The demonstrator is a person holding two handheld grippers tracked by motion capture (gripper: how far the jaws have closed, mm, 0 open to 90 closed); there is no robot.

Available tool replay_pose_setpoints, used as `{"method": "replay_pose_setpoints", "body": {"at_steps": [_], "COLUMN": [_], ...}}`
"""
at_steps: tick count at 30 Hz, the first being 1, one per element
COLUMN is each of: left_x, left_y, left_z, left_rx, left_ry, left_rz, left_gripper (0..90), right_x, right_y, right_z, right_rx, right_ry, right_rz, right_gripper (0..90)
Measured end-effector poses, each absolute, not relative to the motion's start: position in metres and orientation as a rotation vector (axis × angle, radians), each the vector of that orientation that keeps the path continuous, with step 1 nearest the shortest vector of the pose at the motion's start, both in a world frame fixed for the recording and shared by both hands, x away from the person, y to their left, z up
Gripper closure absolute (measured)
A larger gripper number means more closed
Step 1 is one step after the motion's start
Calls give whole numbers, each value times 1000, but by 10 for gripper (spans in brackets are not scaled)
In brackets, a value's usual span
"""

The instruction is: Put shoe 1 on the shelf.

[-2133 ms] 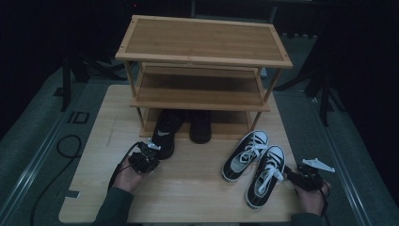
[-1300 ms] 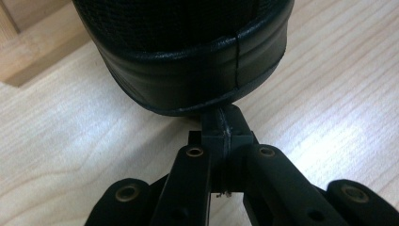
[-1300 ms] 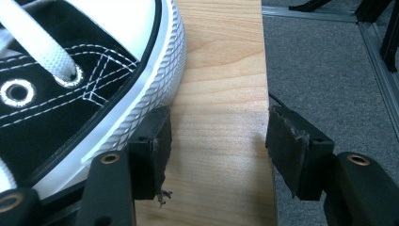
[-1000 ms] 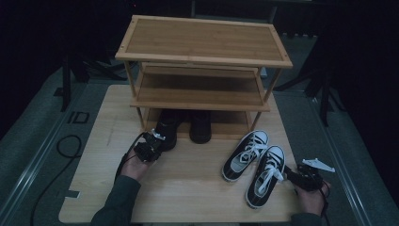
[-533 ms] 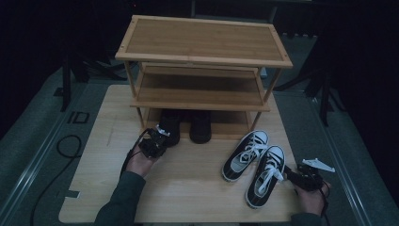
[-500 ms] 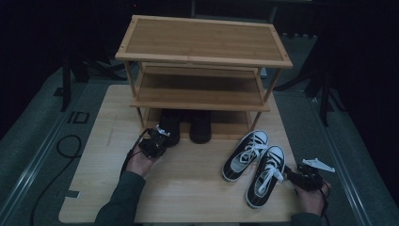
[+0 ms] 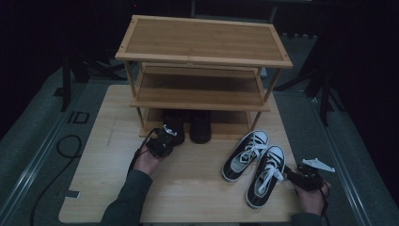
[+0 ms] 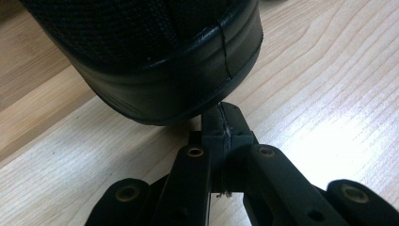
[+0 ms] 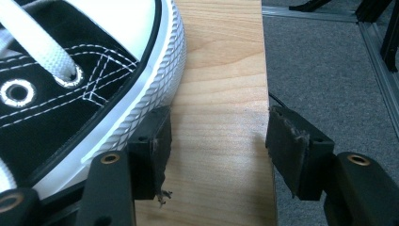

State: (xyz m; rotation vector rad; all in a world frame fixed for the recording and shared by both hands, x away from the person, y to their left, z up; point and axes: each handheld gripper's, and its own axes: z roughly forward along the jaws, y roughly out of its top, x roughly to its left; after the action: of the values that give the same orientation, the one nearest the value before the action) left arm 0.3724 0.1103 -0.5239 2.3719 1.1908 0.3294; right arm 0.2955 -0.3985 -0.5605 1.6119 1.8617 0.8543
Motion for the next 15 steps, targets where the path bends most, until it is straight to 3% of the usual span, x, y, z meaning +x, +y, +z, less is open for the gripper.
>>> {"method": "replay_pose_setpoints", "body": {"at_steps": [15], "left_x": [381], "left_y": [103], "left_z": [-533], "left_rx": [2389], "left_ry": [1206], "left_rz": [306], "left_gripper": [900], "right_x": [296], "right_y": [-399], "right_z": [-560], "right_rx": [1612], "right_ry": [1862], "right_rz": [855], "right_gripper": [406]}}
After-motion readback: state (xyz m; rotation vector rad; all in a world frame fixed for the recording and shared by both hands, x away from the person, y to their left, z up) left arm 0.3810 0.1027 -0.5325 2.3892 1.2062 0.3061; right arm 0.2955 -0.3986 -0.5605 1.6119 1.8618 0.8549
